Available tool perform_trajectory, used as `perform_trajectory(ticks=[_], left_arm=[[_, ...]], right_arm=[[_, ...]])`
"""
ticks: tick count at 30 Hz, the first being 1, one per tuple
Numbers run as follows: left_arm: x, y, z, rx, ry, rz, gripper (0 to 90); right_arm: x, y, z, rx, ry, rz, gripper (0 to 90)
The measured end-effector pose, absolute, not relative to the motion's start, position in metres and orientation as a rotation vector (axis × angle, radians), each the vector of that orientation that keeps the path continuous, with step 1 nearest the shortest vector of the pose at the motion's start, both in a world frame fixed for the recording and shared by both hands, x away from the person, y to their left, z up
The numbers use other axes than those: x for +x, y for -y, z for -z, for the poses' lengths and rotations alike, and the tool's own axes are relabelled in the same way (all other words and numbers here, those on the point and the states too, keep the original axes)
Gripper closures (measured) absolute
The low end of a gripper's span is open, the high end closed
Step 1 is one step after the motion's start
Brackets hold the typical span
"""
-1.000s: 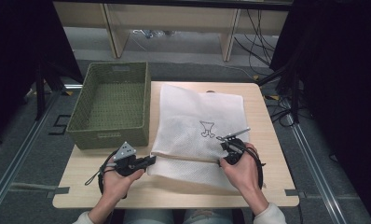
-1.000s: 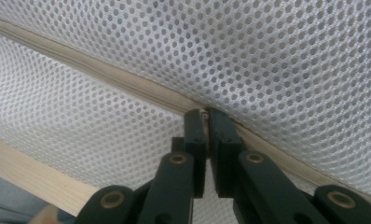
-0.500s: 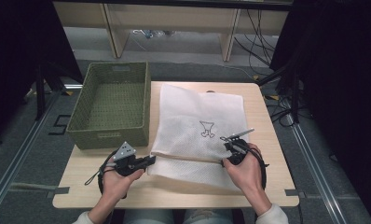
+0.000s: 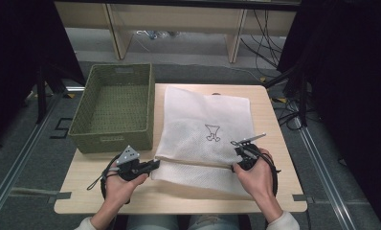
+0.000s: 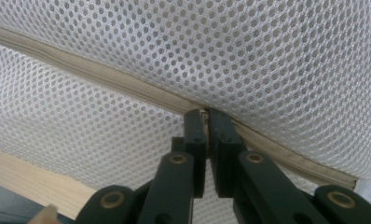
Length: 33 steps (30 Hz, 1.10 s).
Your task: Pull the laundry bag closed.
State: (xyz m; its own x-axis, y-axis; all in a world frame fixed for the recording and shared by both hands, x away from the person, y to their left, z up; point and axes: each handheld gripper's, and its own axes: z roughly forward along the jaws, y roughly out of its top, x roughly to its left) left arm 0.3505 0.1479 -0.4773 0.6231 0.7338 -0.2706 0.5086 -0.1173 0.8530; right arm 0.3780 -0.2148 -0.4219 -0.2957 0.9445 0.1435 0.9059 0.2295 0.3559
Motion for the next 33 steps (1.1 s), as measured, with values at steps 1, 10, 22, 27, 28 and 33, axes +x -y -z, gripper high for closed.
perform_trajectory(ticks=[1, 10, 22, 27, 28, 33], left_arm=[[0.351, -0.148, 0.477, 1.778, -1.007, -0.264, 85.8], [0.351, -0.148, 0.477, 1.785, -1.007, -0.266, 85.8], [0.351, -0.149, 0.478, 1.778, -1.011, -0.261, 85.8], [0.351, -0.149, 0.478, 1.781, -1.015, -0.262, 85.8], [0.351, -0.149, 0.478, 1.78, -1.015, -0.261, 85.8], [0.351, -0.149, 0.478, 1.78, -1.015, -0.261, 85.8]], right_arm=[[0.378, 0.215, 0.422, 1.791, -2.385, -0.575, 87.5], [0.377, 0.222, 0.424, 1.814, -2.365, -0.571, 87.5], [0.377, 0.227, 0.424, 1.813, -2.358, -0.575, 87.5], [0.376, 0.23, 0.424, 1.845, -2.342, -0.572, 87.5], [0.377, 0.232, 0.425, 1.827, -2.346, -0.58, 87.5], [0.377, 0.235, 0.425, 1.833, -2.342, -0.578, 87.5]])
